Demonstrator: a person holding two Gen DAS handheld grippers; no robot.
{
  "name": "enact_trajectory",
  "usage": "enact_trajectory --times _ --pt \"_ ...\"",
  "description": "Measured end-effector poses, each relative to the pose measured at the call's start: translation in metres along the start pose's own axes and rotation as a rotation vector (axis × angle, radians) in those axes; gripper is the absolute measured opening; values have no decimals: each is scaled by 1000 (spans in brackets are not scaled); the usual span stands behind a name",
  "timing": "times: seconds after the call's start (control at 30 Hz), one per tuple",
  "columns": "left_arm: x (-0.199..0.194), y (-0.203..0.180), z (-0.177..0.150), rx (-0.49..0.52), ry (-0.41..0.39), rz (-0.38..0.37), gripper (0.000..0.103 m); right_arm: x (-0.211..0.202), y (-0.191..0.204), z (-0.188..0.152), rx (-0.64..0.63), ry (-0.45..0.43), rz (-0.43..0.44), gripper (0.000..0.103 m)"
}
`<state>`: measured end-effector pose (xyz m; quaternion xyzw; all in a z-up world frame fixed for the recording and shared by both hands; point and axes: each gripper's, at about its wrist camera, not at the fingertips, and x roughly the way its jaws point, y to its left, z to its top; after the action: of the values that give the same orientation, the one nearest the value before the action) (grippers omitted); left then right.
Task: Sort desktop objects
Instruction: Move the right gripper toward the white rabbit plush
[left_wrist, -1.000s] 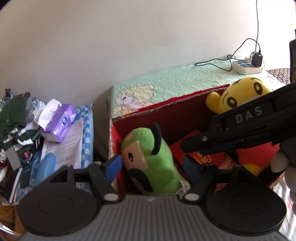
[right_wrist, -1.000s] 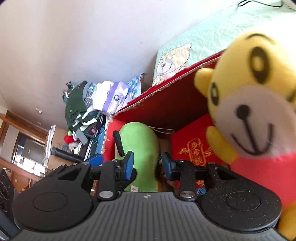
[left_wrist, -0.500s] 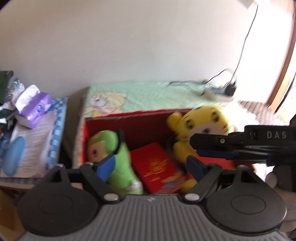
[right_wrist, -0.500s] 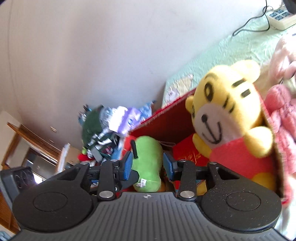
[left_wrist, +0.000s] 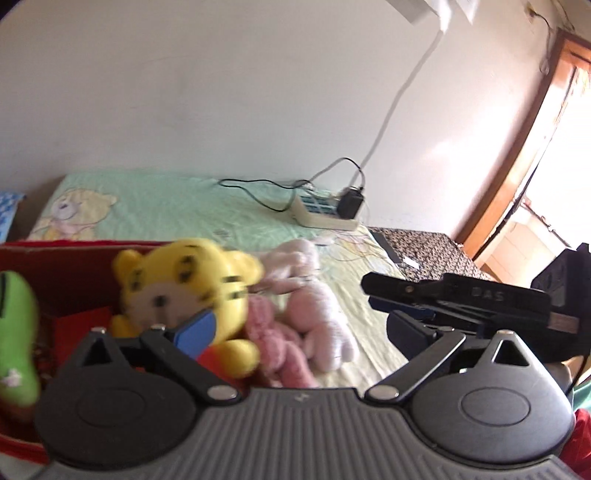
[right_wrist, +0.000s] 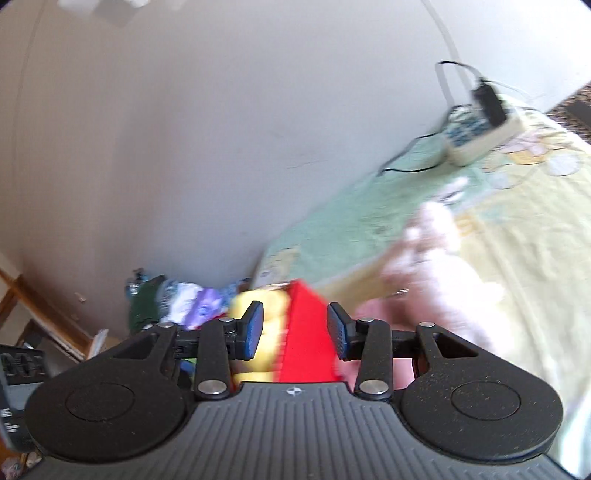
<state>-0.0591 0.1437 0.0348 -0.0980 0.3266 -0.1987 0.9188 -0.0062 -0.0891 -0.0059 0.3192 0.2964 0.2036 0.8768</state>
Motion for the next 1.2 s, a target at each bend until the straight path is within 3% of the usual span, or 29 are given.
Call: enact_trajectory --times 0.27,0.6,0.77,1.0,1.2 --pt "74 -59 -20 -8 62 70 99 3 -81 28 6 96 -38 43" --pt "157 -70 -41 35 124 232 98 39 -111 57 -124 254 18 43" --pt "186 -62 -42 56 169 219 94 71 -105 61 -240 360 53 51" --pt "213 -58 -43 90 218 186 94 100 -108 55 -339 464 -5 53" --pt "227 -72 -43 118 248 132 94 86 -140 64 -175 441 26 47"
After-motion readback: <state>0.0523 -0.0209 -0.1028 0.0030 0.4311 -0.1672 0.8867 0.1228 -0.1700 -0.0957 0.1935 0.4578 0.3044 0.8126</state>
